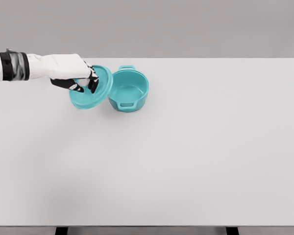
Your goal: Cover the pot with left arm
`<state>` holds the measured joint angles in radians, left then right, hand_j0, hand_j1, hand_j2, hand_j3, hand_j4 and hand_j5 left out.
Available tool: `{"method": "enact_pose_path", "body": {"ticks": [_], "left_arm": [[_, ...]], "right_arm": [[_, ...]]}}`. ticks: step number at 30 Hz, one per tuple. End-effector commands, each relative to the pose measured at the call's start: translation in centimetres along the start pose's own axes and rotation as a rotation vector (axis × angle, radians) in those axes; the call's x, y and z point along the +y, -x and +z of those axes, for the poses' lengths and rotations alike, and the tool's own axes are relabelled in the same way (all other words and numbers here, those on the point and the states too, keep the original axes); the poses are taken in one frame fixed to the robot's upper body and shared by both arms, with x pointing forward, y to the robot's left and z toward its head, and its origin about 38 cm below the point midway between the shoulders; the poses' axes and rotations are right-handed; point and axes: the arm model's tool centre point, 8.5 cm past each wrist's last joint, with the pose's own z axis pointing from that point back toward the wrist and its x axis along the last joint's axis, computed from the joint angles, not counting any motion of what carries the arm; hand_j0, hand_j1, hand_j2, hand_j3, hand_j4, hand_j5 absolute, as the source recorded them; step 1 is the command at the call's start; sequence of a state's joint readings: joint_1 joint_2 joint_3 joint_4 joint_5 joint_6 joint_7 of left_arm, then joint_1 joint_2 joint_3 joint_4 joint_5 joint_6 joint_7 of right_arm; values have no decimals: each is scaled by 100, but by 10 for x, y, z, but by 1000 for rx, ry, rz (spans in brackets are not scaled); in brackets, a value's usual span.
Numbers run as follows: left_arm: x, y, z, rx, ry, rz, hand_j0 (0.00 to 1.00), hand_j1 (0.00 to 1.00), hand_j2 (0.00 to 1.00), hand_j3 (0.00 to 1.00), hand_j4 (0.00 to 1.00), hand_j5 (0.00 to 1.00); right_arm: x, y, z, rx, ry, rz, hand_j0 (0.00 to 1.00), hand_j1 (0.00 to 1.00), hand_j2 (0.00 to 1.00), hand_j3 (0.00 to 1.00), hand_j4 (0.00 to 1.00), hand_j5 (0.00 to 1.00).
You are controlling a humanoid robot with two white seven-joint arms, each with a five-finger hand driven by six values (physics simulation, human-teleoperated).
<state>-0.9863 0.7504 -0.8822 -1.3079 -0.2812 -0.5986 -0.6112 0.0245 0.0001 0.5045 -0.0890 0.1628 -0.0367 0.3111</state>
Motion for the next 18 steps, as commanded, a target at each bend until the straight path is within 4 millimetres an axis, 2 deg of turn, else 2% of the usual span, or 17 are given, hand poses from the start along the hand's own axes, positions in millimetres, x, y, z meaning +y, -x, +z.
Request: {"method": "enact_pose_path", "body": {"ticks": [1, 8, 11, 14, 18], "left_arm": [[-7, 1, -14, -10, 11, 28, 40, 40, 40, 40, 40, 40], [11, -1, -34, -16, 6, 19, 40, 40, 40, 40, 40, 40], [15, 2, -62, -7, 15, 30, 40, 40, 40, 40, 40, 40], [23, 0, -80, -14, 27, 28, 40, 40, 40, 40, 40, 40], [23, 4, -86, 7, 49, 16, 40, 40, 40, 40, 40, 40]], "right_arm": [[0, 0, 0, 0, 0, 0, 100, 100, 100, 100, 100, 100], [0, 0, 0, 0, 0, 0, 100, 100, 100, 100, 100, 100], [0, 0, 0, 0, 0, 0, 100, 100, 100, 100, 100, 100], [0, 0, 0, 0, 0, 0, 100, 100, 100, 100, 100, 100], [0, 0, 0, 0, 0, 0, 100, 100, 100, 100, 100, 100]]}}
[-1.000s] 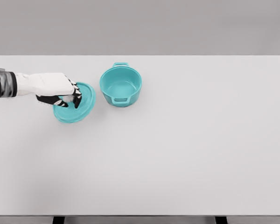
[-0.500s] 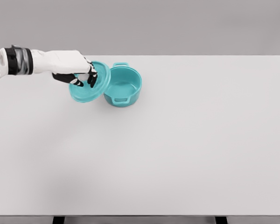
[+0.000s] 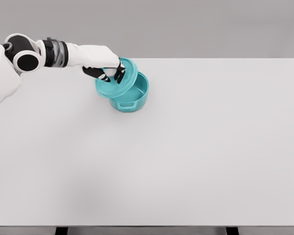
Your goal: Cover the pot with left arm
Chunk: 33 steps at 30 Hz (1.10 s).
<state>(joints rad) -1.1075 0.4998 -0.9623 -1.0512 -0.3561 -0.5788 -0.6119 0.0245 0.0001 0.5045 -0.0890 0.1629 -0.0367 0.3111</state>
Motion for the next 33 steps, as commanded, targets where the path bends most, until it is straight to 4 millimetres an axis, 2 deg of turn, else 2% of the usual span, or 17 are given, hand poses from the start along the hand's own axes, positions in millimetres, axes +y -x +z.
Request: {"method": "enact_pose_path", "body": {"ticks": [1, 15, 22, 24, 25, 26, 28, 33], "left_arm": [[-4, 0, -11, 4, 18, 6, 40, 40, 40, 40, 40, 40], [-6, -5, -36, -3, 44, 18, 44, 44, 44, 44, 44, 44], [-8, -4, -39, 4, 53, 19, 47, 47, 47, 47, 47, 47], [-7, -4, -39, 3, 53, 17, 50, 50, 50, 50, 50, 50], [-7, -4, -39, 4, 53, 18, 58, 58, 58, 58, 58, 58], [-7, -4, -39, 4, 53, 18, 59, 59, 59, 59, 59, 59], [-6, -6, -42, -2, 51, 17, 69, 69, 69, 69, 69, 69], [-5, -8, -44, -8, 48, 17, 77, 77, 77, 77, 77, 77]], "right_arm": [[0, 0, 0, 0, 0, 0, 100, 100, 100, 100, 100, 100], [0, 0, 0, 0, 0, 0, 100, 100, 100, 100, 100, 100], [0, 0, 0, 0, 0, 0, 100, 100, 100, 100, 100, 100], [0, 0, 0, 0, 0, 0, 100, 100, 100, 100, 100, 100], [0, 0, 0, 0, 0, 0, 100, 100, 100, 100, 100, 100], [0, 0, 0, 0, 0, 0, 100, 100, 100, 100, 100, 100], [0, 0, 0, 0, 0, 0, 100, 100, 100, 100, 100, 100], [0, 0, 0, 0, 0, 0, 100, 100, 100, 100, 100, 100]]}}
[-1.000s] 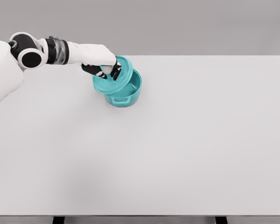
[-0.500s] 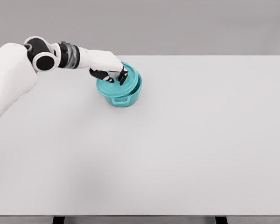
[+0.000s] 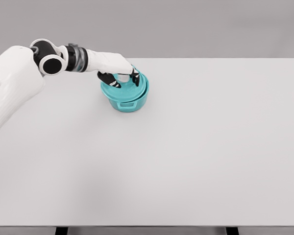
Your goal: Cover the pot with left arm
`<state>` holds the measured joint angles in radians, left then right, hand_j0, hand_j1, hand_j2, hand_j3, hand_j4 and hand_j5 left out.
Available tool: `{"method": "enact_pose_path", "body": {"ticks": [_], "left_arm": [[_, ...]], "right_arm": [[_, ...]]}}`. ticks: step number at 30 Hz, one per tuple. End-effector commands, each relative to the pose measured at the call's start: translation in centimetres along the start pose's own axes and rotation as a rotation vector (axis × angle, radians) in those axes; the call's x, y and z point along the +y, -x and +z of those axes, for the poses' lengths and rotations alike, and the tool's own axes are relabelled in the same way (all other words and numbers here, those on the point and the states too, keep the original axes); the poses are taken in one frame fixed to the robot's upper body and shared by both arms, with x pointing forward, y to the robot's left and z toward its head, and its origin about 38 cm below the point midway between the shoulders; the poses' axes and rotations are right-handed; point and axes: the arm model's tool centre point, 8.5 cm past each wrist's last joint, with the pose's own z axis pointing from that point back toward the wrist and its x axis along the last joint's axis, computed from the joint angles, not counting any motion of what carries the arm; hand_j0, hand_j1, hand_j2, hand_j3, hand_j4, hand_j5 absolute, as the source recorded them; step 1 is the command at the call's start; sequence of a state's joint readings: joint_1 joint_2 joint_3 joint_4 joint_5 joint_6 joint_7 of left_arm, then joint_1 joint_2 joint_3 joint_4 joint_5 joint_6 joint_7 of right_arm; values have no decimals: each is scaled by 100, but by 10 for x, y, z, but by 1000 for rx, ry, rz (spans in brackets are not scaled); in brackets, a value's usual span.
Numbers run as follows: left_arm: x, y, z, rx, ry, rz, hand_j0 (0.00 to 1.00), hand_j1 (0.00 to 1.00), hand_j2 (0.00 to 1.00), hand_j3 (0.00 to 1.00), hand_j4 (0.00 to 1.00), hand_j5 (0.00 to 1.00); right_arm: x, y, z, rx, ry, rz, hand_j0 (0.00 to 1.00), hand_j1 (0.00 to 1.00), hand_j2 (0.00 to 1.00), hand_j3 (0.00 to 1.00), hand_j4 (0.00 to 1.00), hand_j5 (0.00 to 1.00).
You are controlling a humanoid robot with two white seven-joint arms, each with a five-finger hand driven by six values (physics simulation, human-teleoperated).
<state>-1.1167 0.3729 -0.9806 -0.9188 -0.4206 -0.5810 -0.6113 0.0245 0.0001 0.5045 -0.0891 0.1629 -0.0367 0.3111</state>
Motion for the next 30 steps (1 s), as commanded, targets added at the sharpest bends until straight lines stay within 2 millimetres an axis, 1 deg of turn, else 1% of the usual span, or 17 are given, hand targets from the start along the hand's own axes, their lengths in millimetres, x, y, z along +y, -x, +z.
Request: {"method": "enact_pose_path", "body": {"ticks": [1, 8, 13, 15, 16, 18, 19, 21, 23, 24, 25, 26, 27, 29, 30], "left_arm": [[1, -1, -1, -3, -6, 5, 78, 78, 78, 78, 78, 78], [3, -3, -3, -7, -7, 4, 85, 85, 85, 85, 85, 85], [4, -4, -4, -10, -10, 3, 87, 87, 87, 87, 87, 87], [8, -3, -2, -8, -16, 0, 91, 91, 91, 91, 91, 91], [14, -3, 1, -7, -26, -8, 94, 94, 94, 94, 94, 94], [21, -1, 7, -5, -39, -13, 100, 100, 100, 100, 100, 100], [30, -1, 13, -26, -71, 1, 100, 100, 100, 100, 100, 100], [29, 8, 28, -28, -105, 54, 100, 100, 100, 100, 100, 100], [20, 30, 59, 12, -128, 108, 100, 100, 100, 100, 100, 100], [-2, 52, 87, 75, -113, 149, 100, 100, 100, 100, 100, 100], [-23, 68, 111, 134, -96, 182, 100, 100, 100, 100, 100, 100], [-31, 80, 131, 181, -90, 199, 100, 100, 100, 100, 100, 100], [-44, 90, 141, 218, -80, 231, 100, 100, 100, 100, 100, 100], [-55, 101, 148, 255, -72, 270, 100, 100, 100, 100, 100, 100], [-59, 104, 148, 263, -69, 283, 100, 100, 100, 100, 100, 100]], "right_arm": [[0, 0, 0, 0, 0, 0, 100, 100, 100, 100, 100, 100], [0, 0, 0, 0, 0, 0, 100, 100, 100, 100, 100, 100], [0, 0, 0, 0, 0, 0, 100, 100, 100, 100, 100, 100], [0, 0, 0, 0, 0, 0, 100, 100, 100, 100, 100, 100], [0, 0, 0, 0, 0, 0, 100, 100, 100, 100, 100, 100], [0, 0, 0, 0, 0, 0, 100, 100, 100, 100, 100, 100], [0, 0, 0, 0, 0, 0, 100, 100, 100, 100, 100, 100], [0, 0, 0, 0, 0, 0, 100, 100, 100, 100, 100, 100], [0, 0, 0, 0, 0, 0, 100, 100, 100, 100, 100, 100], [0, 0, 0, 0, 0, 0, 100, 100, 100, 100, 100, 100], [0, 0, 0, 0, 0, 0, 100, 100, 100, 100, 100, 100], [0, 0, 0, 0, 0, 0, 100, 100, 100, 100, 100, 100], [0, 0, 0, 0, 0, 0, 100, 100, 100, 100, 100, 100], [0, 0, 0, 0, 0, 0, 100, 100, 100, 100, 100, 100], [0, 0, 0, 0, 0, 0, 100, 100, 100, 100, 100, 100]]}}
